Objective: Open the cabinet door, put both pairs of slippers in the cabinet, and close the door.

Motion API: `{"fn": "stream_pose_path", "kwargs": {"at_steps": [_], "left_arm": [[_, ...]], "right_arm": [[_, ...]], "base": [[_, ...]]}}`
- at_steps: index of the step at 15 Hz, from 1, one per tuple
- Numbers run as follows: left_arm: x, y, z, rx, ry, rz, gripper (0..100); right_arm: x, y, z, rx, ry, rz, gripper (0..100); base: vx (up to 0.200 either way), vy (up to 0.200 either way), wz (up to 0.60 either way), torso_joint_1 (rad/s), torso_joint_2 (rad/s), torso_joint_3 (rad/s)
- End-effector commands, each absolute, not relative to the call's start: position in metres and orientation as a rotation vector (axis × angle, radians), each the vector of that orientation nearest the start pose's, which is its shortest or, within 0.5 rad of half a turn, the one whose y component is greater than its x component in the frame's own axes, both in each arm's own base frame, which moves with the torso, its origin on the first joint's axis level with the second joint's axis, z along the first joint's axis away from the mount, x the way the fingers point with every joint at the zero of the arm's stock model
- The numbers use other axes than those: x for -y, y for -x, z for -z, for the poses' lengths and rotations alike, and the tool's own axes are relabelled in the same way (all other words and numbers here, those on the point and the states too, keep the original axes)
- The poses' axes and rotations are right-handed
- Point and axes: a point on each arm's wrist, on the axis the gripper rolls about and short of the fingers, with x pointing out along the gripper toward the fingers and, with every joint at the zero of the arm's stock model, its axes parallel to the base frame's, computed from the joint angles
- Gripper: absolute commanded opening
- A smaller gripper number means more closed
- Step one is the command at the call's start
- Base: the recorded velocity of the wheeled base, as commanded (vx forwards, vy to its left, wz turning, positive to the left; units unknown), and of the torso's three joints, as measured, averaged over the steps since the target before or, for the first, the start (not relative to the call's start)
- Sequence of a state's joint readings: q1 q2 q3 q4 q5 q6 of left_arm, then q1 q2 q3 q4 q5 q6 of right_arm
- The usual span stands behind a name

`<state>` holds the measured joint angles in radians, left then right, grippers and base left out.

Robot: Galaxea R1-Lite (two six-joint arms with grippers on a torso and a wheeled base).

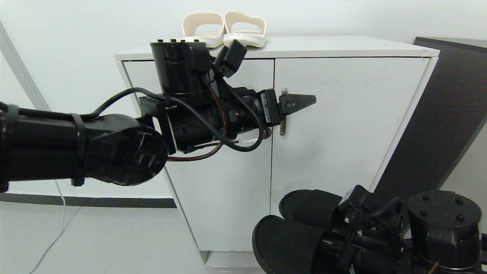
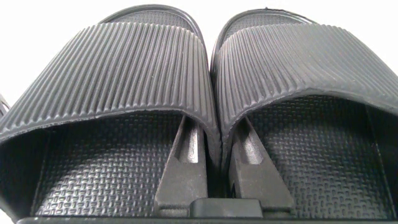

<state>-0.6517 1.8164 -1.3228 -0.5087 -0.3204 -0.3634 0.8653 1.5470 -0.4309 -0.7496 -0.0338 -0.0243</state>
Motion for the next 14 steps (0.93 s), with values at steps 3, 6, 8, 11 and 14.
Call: {"fn": "stream_pose_path", "kwargs": {"at_steps": [3,6,8,11,14], "left_arm": [[0.2325,-0.294,-0.2687,-0.176,0.335,0.955,100],[0.2345,-0.2946,-0.2681,-0.178,0.334,0.961,100],[0.2348,-0.2949,-0.2679,-0.179,0.334,0.964,0],[0.2345,-0.2946,-0.2687,-0.176,0.334,0.965,0],[0.2335,-0.2932,-0.2696,-0.174,0.335,0.965,0]], "right_arm": [[-0.1769,-0.1517,-0.1389,-0.331,0.188,-0.826,0],[-0.1769,-0.1517,-0.1389,-0.331,0.188,-0.826,0],[-0.1767,-0.1515,-0.1386,-0.333,0.188,-0.826,0],[-0.1756,-0.1505,-0.1364,-0.337,0.202,-0.829,0],[-0.1744,-0.1475,-0.1348,-0.344,0.202,-0.853,0]], "base": [[0.0,0.0,0.0,0.0,0.0,0.0],[0.0,0.0,0.0,0.0,0.0,0.0],[0.0,0.0,0.0,0.0,0.0,0.0],[0.0,0.0,0.0,0.0,0.0,0.0],[0.0,0.0,0.0,0.0,0.0,0.0]]}}
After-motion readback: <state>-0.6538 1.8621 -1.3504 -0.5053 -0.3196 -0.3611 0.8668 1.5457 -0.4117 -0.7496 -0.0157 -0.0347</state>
